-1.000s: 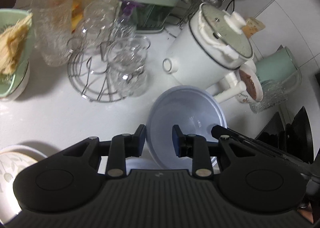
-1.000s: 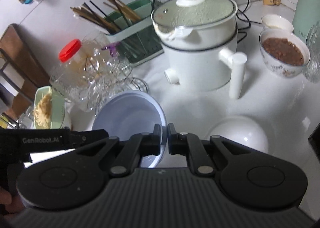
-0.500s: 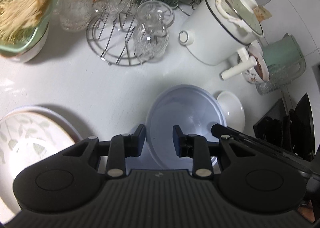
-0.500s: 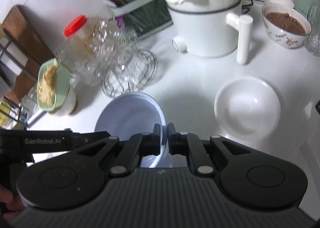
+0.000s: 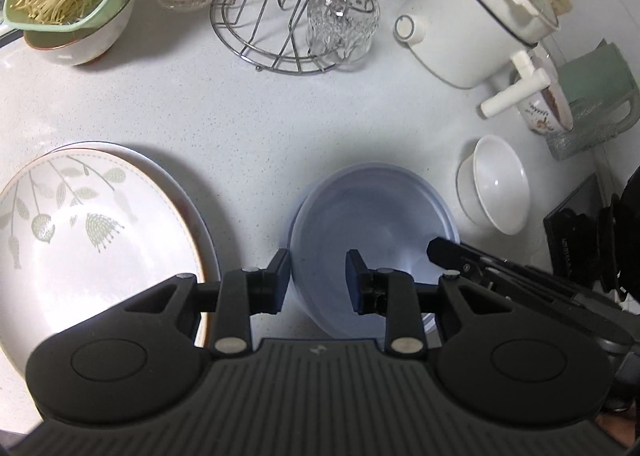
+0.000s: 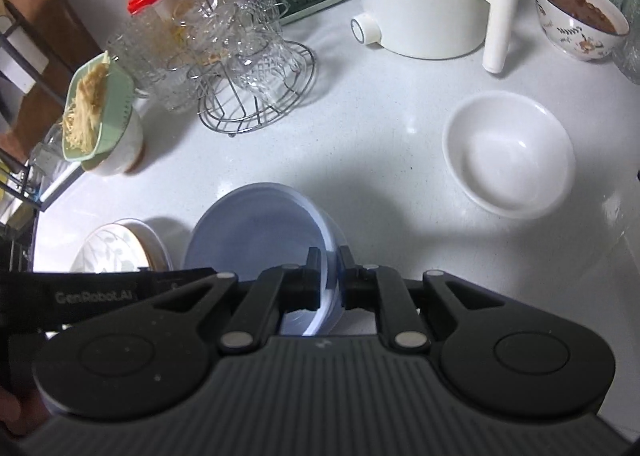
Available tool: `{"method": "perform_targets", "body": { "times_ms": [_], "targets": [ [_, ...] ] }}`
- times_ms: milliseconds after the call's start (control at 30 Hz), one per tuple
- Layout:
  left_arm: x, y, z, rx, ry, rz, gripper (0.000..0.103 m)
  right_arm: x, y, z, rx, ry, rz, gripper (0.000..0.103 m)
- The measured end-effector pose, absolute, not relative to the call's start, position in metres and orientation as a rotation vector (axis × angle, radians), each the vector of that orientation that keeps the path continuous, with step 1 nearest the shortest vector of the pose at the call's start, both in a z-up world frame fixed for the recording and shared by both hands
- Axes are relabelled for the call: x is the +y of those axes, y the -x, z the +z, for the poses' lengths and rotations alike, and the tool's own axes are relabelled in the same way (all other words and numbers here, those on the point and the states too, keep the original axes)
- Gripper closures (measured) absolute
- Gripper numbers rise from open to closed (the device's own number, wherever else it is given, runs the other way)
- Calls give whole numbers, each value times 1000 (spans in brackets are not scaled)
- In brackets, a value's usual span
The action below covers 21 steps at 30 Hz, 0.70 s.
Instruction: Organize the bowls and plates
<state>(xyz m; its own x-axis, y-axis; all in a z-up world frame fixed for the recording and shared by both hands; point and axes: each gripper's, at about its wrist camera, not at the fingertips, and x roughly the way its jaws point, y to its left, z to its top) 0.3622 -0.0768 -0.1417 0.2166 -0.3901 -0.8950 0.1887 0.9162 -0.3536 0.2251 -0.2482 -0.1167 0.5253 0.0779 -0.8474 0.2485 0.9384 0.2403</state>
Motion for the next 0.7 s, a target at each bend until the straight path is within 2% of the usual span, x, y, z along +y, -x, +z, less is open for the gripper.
{"method": "perform_targets", "body": {
  "times_ms": [133,200,233,700],
  "targets": [
    [-76,-360,-141,1279,184,-388,53,-249,-221,-118,1011,-353,-110,87],
    [-75,-357,-136,1262,189,-392,52,-250,-217,-114,998,-340,-109,73],
    [-75,-356,-133,1253,191,-398,52,-250,-214,-112,986,-337,-109,71],
    [-77,-315,-74,1030,115,-422,52,-256,-180,-64,832,-284,-106,71]
  ]
}}
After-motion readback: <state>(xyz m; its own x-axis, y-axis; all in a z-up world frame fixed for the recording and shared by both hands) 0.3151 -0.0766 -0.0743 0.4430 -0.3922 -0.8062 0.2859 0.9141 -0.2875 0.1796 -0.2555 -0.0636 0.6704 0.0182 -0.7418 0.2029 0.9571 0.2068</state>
